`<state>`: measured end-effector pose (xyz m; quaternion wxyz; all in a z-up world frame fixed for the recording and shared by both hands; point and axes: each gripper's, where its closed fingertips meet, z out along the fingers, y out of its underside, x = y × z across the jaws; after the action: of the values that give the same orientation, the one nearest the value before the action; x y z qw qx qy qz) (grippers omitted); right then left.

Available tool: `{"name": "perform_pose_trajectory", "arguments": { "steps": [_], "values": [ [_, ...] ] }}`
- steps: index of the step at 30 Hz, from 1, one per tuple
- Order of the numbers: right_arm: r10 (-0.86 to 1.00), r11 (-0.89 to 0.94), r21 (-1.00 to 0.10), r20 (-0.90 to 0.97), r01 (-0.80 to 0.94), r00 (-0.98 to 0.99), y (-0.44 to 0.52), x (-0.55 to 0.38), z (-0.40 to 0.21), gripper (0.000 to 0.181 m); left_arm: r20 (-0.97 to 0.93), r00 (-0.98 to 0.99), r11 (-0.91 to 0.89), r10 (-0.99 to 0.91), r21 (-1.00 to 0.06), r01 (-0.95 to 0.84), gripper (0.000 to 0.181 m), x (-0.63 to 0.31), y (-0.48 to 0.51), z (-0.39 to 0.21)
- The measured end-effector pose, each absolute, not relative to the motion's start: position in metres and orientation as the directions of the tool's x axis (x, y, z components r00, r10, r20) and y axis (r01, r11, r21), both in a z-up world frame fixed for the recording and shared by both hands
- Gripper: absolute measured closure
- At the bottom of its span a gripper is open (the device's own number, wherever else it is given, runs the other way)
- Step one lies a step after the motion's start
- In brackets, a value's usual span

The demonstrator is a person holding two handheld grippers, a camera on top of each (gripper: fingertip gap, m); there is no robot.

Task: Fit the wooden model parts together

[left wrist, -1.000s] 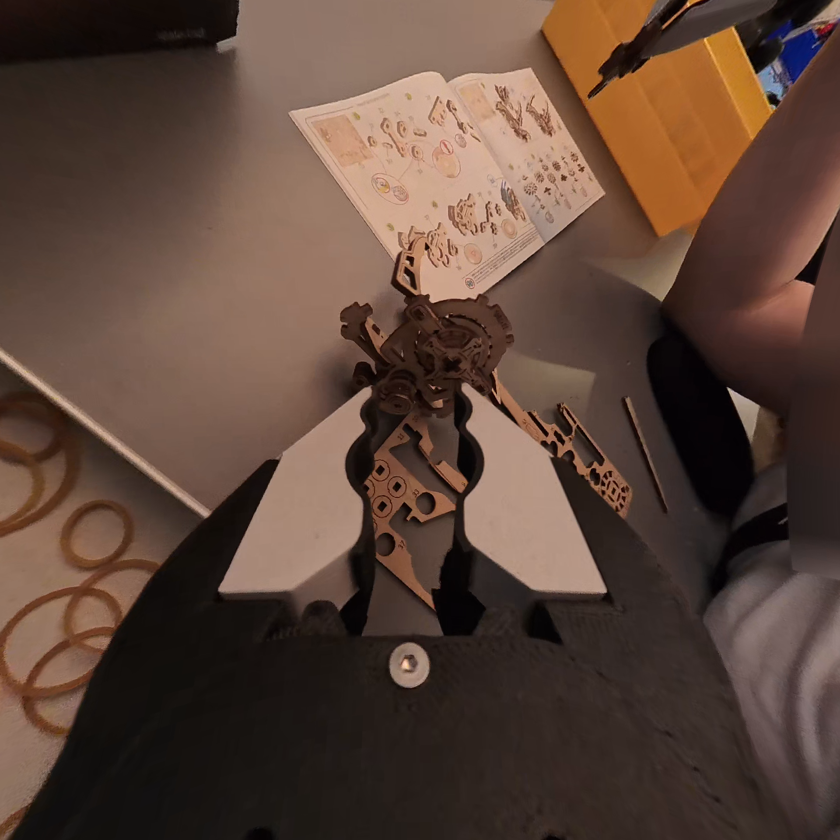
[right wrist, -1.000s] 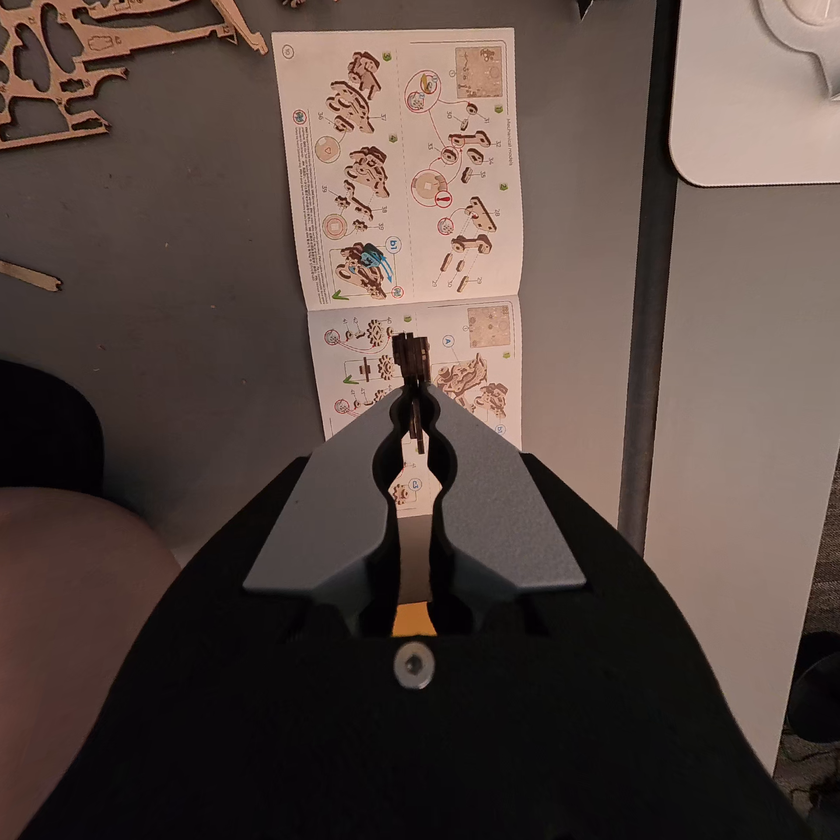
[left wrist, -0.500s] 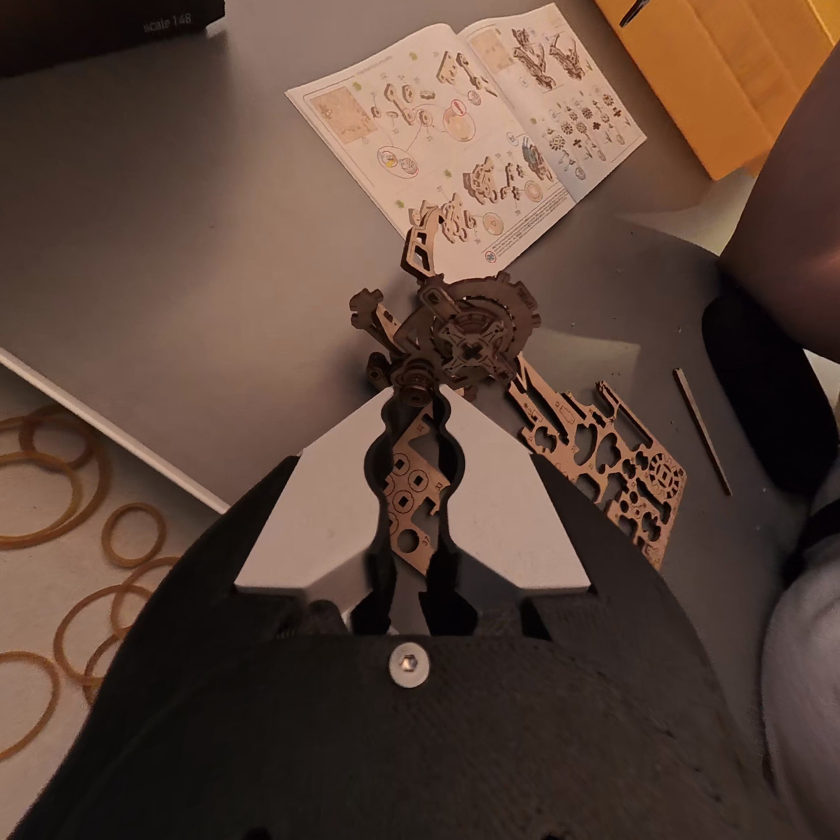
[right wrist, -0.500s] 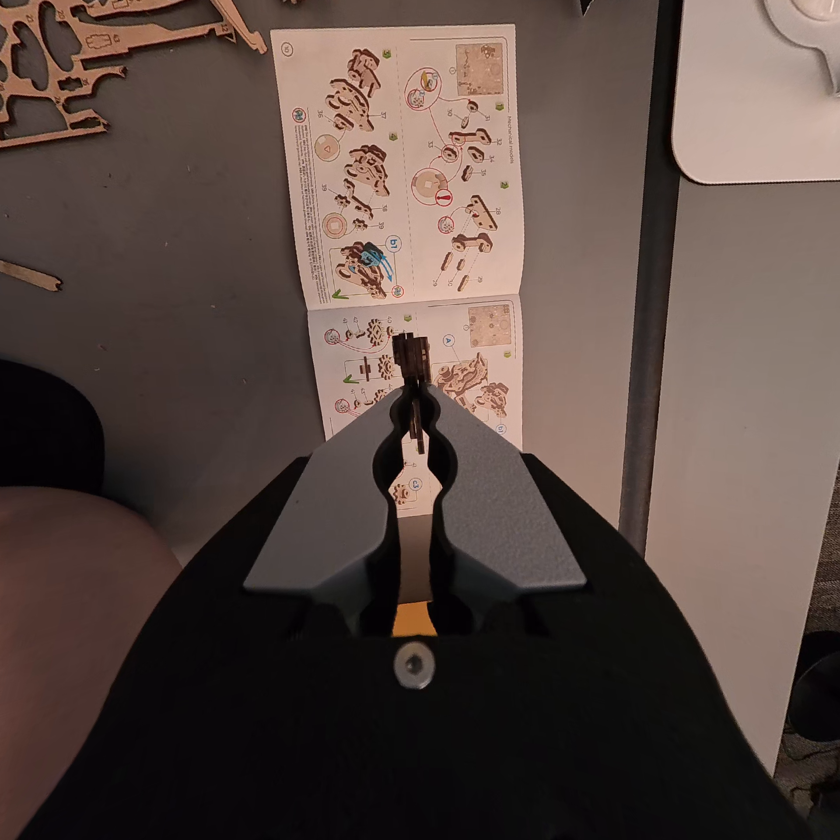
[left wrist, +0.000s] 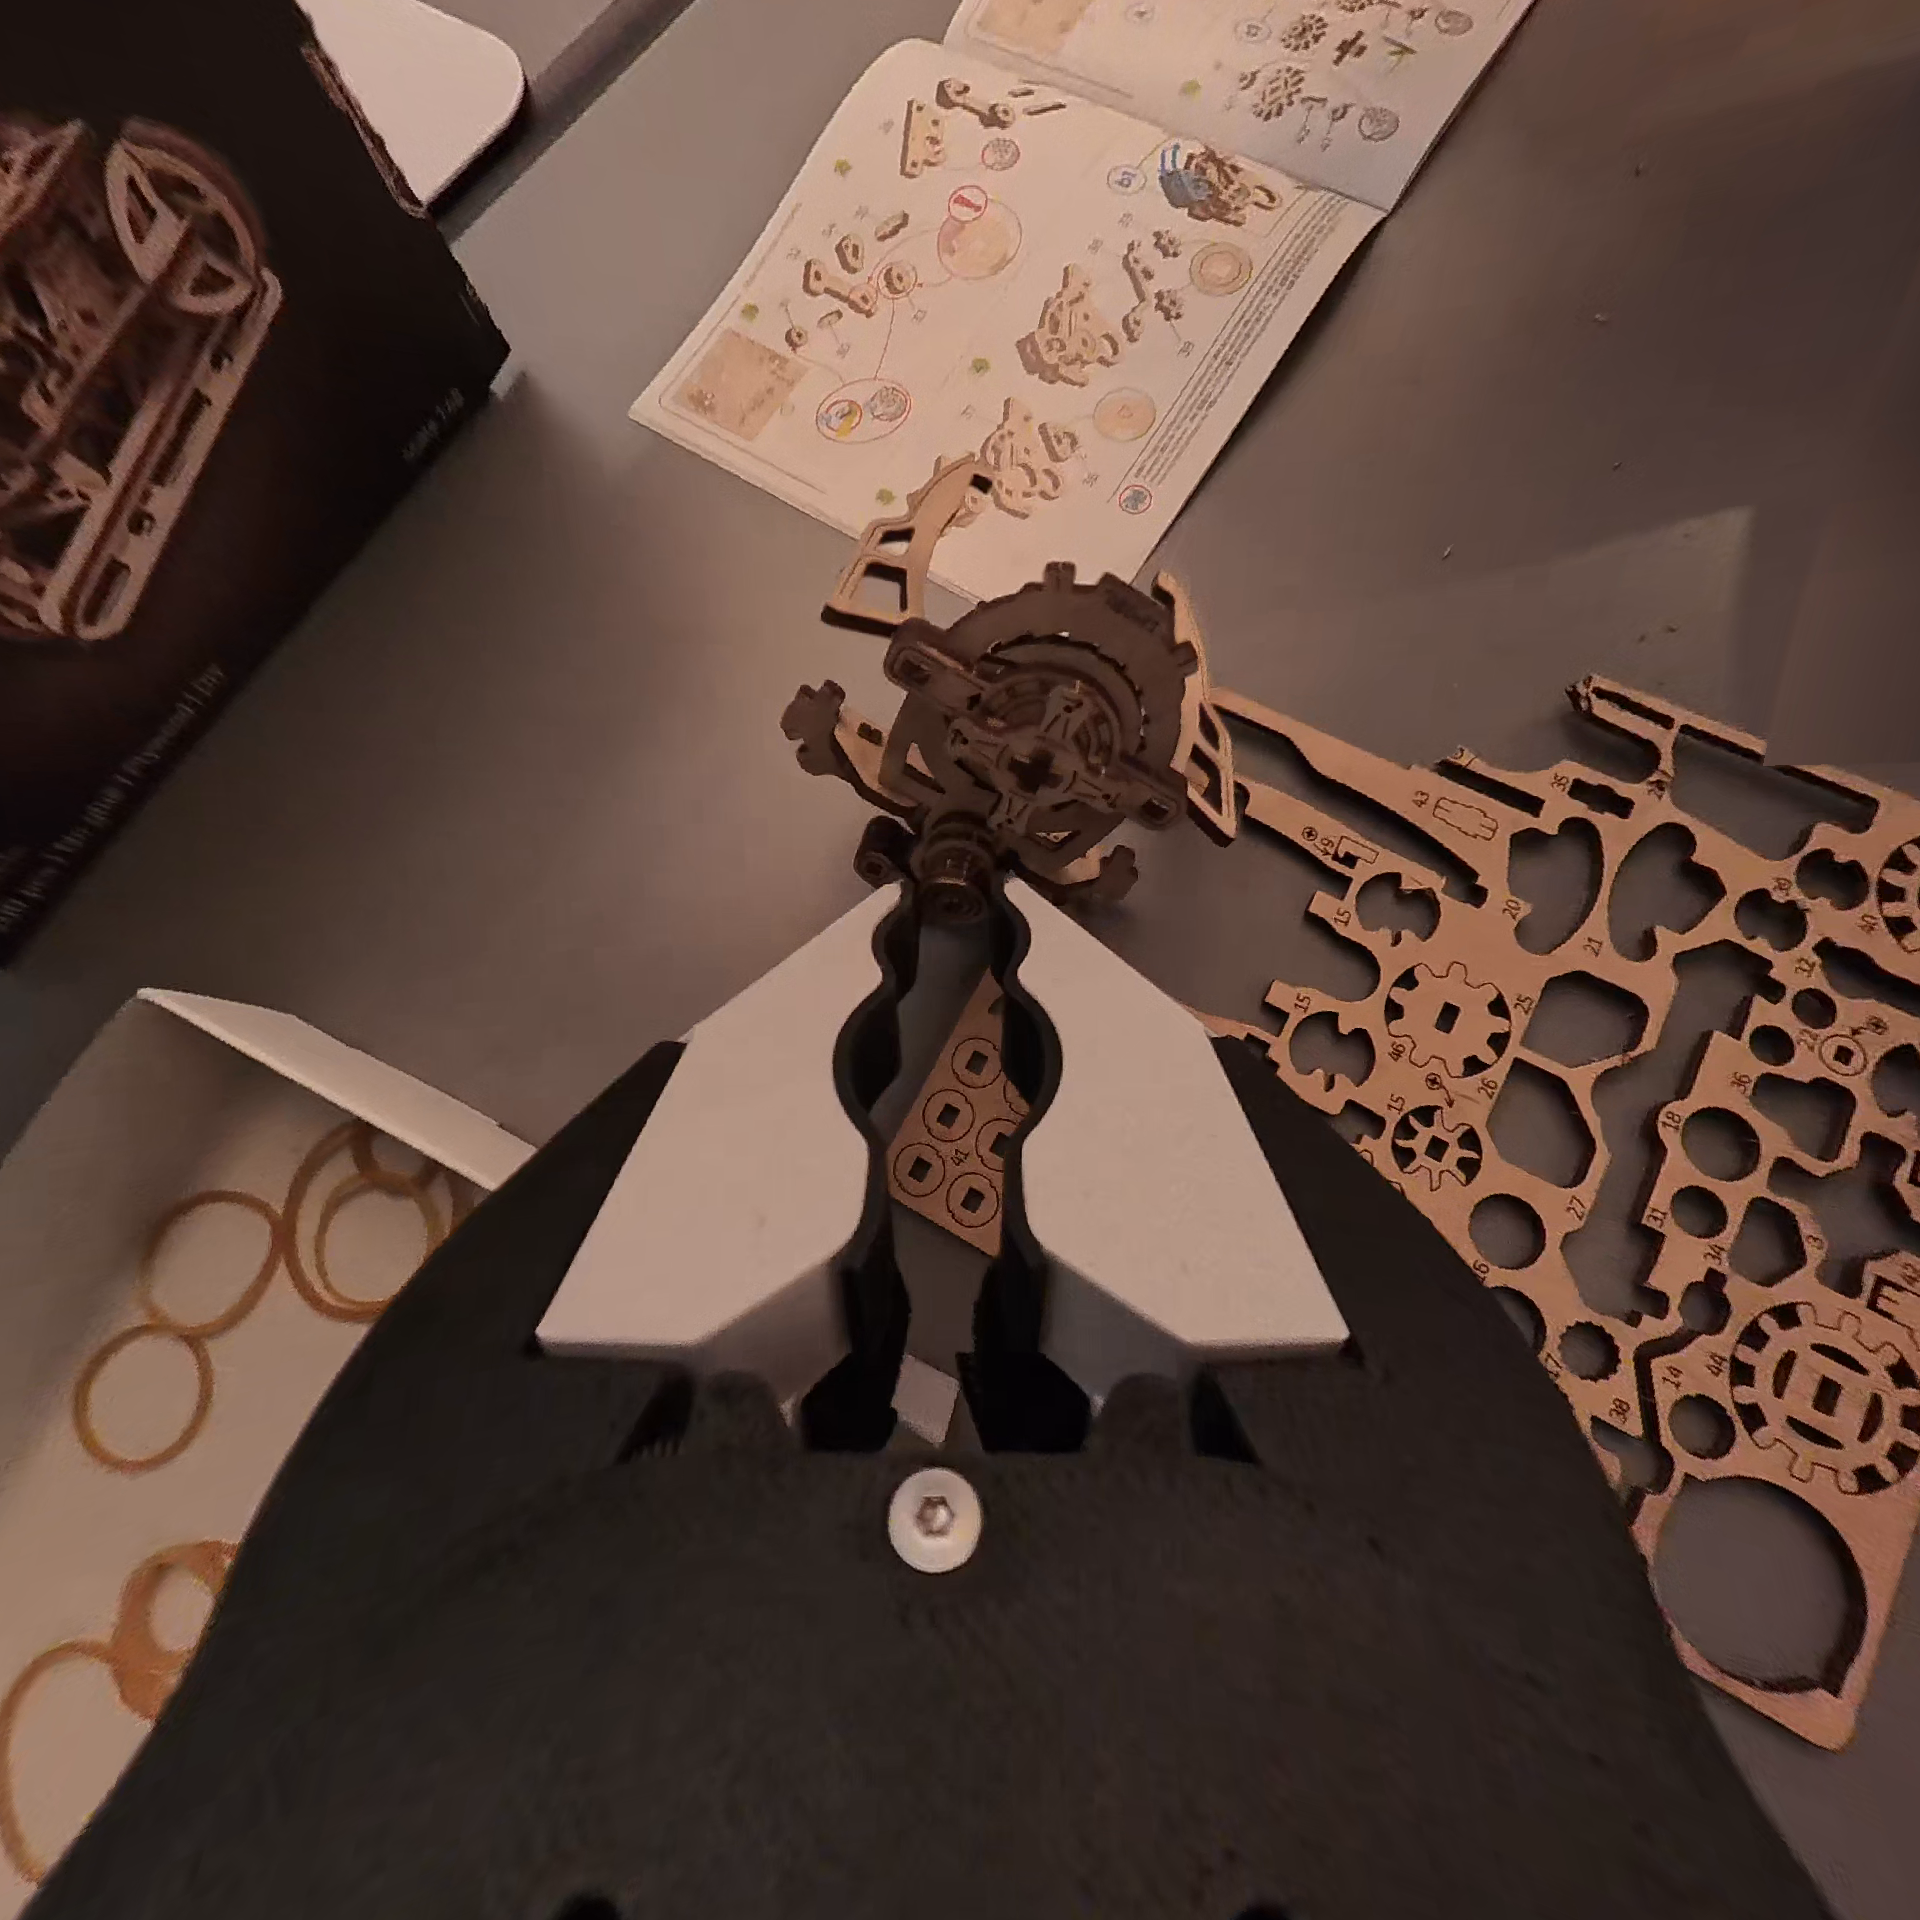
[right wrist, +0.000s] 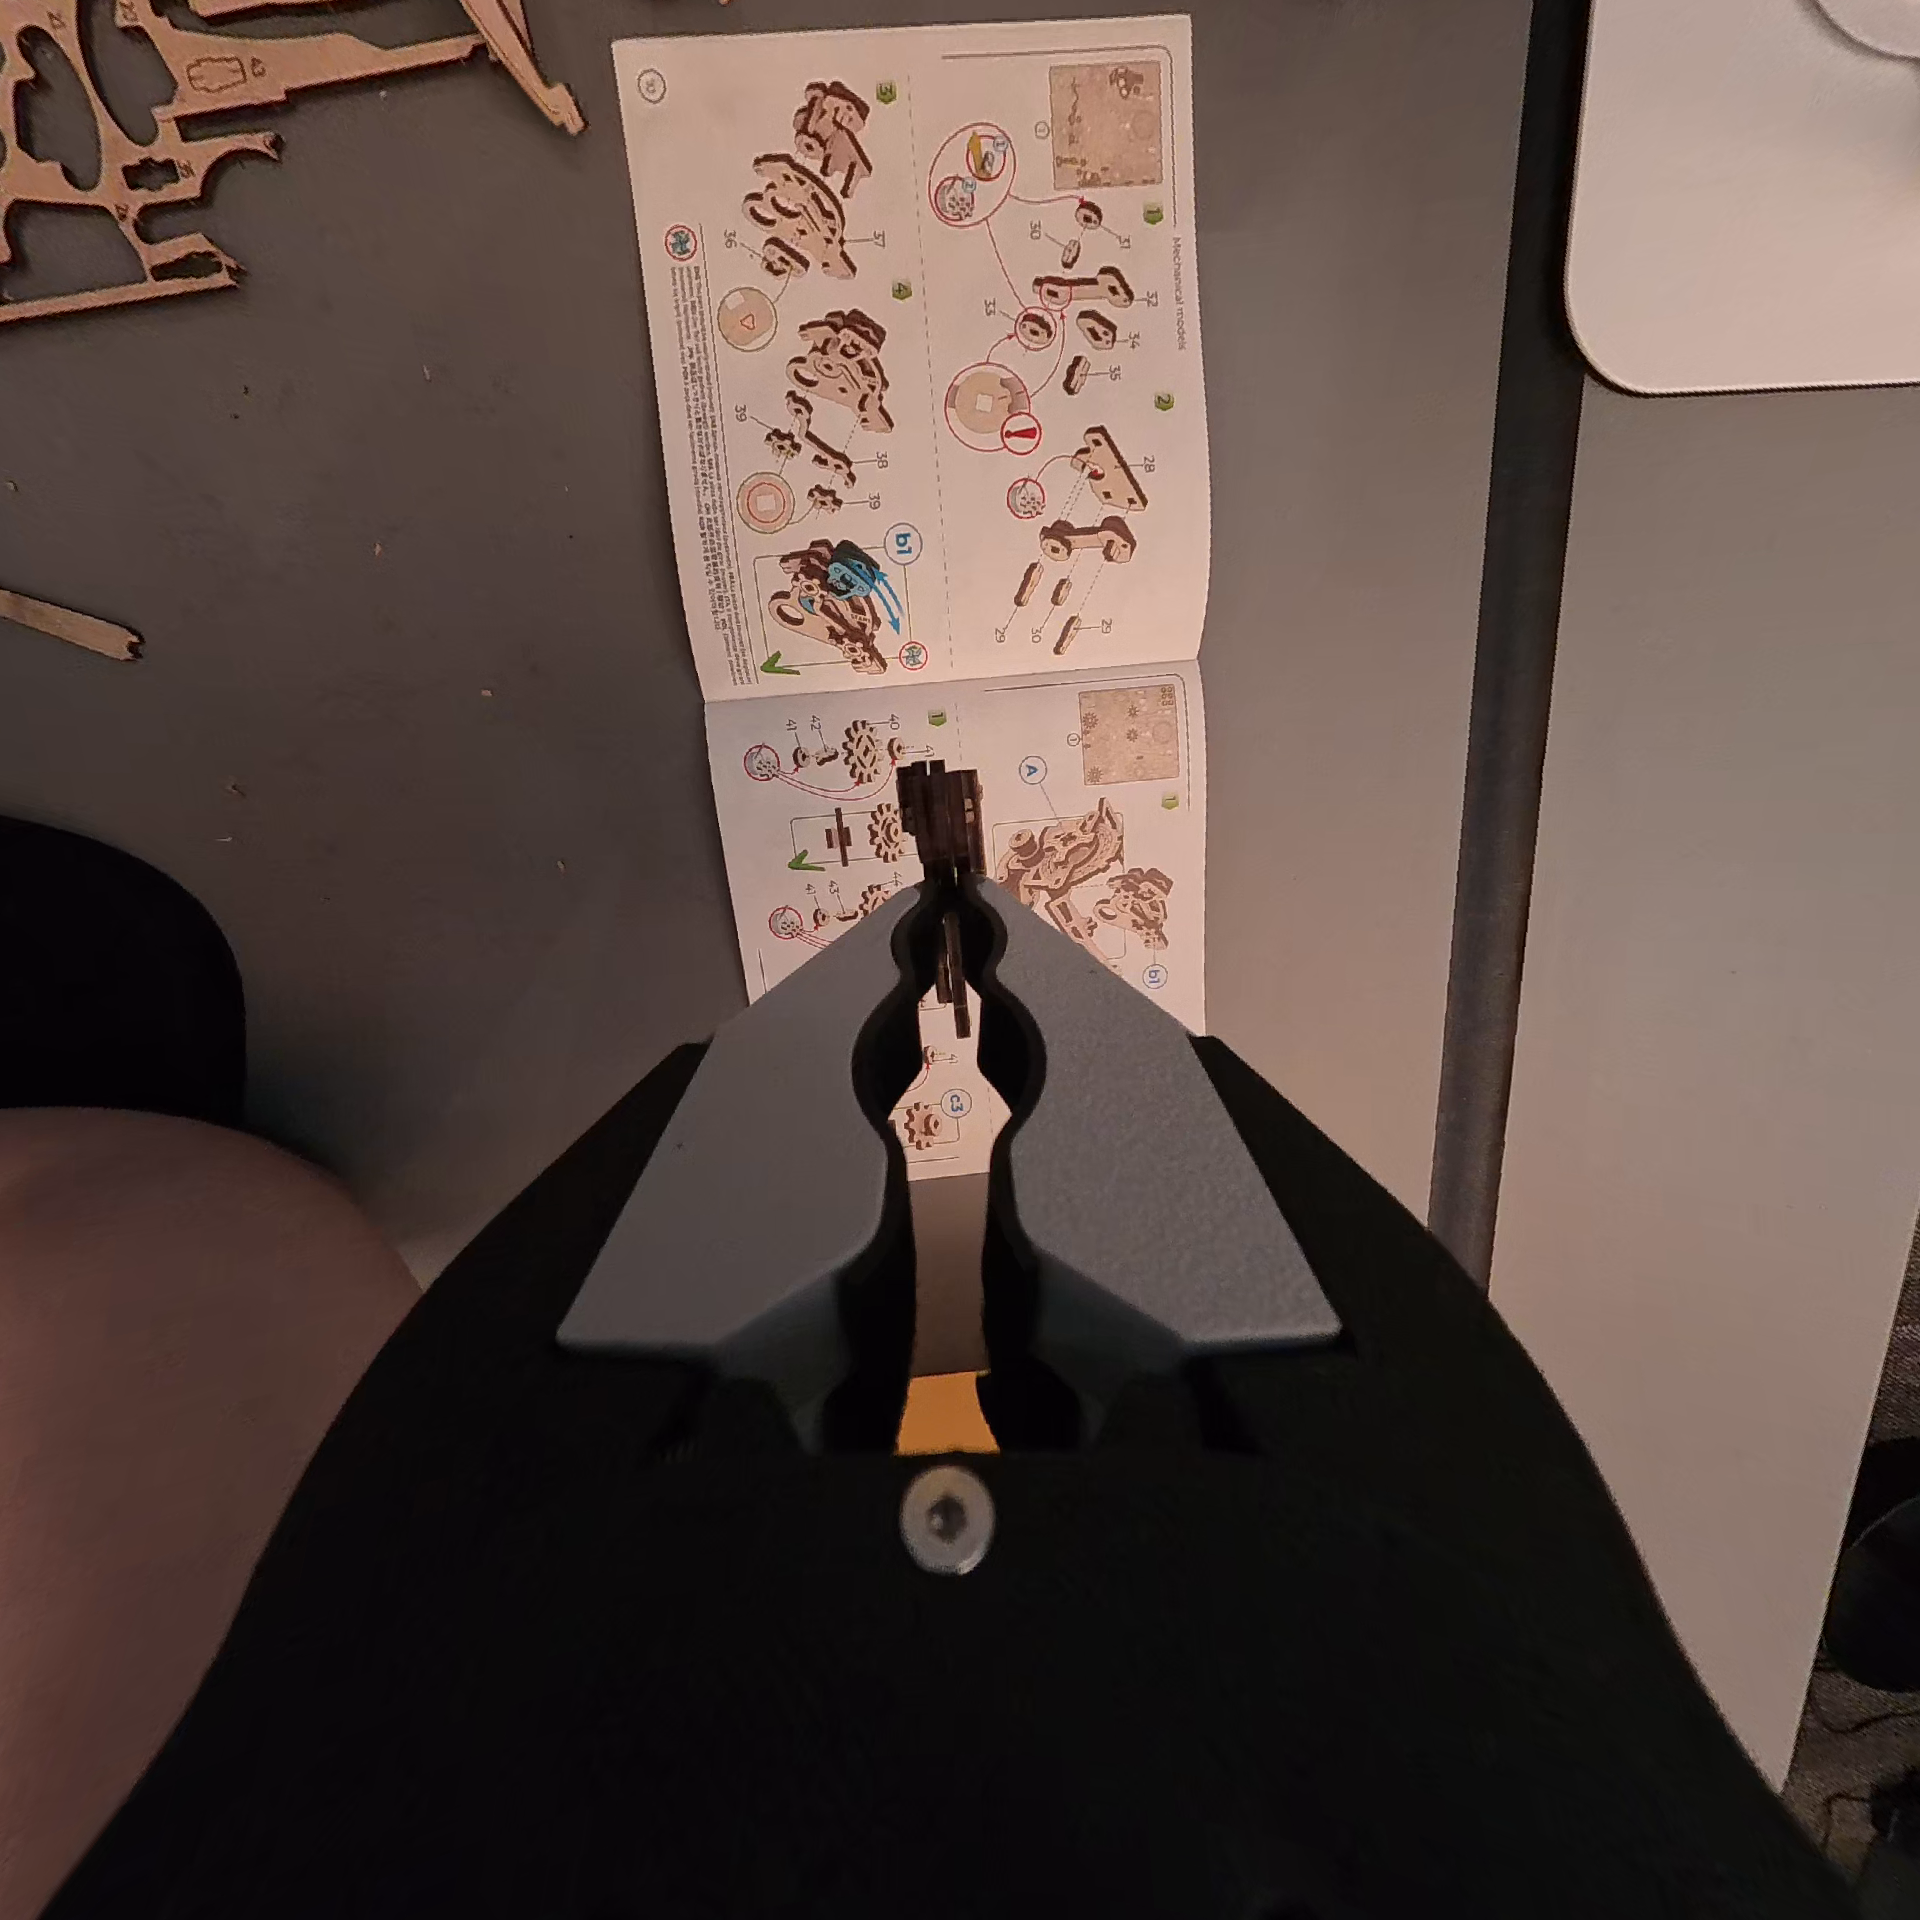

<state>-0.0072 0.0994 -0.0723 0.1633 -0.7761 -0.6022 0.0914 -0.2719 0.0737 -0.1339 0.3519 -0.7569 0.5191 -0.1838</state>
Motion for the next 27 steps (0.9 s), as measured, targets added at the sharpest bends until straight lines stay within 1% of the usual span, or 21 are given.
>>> {"name": "perform_pose_trajectory", "arguments": {
  "steps": [7, 17, 20, 24, 27],
  "values": [
    [0.965, -0.221, -0.364, 0.053, 0.905, 0.257, 0.099, -0.007, -0.072, 0.179, -0.258, 0.352, -0.075, -0.900, -0.702, -0.708, 0.170, -0.272, 0.077, -0.129],
    [0.965, -0.223, -0.353, 0.050, 0.909, 0.256, 0.099, -0.008, -0.074, 0.179, -0.451, 0.307, 0.042, -0.838, -0.615, -0.787, 0.170, -0.281, 0.084, -0.128],
    [0.965, -0.225, -0.349, 0.047, 0.910, 0.257, 0.099, -0.008, -0.075, 0.179, -0.426, 0.325, 0.010, -0.845, -0.619, -0.785, 0.168, -0.283, 0.084, -0.131],
    [0.965, -0.228, -0.347, 0.046, 0.910, 0.259, 0.099, -0.008, -0.076, 0.179, -0.335, 0.376, -0.038, -0.864, -0.702, -0.711, 0.162, -0.280, 0.083, -0.119],
    [0.965, -0.227, -0.348, 0.046, 0.909, 0.259, 0.100, -0.008, -0.076, 0.179, -0.299, 0.396, -0.070, -0.868, -0.716, -0.694, 0.161, -0.283, 0.085, -0.116]
  ]
}}
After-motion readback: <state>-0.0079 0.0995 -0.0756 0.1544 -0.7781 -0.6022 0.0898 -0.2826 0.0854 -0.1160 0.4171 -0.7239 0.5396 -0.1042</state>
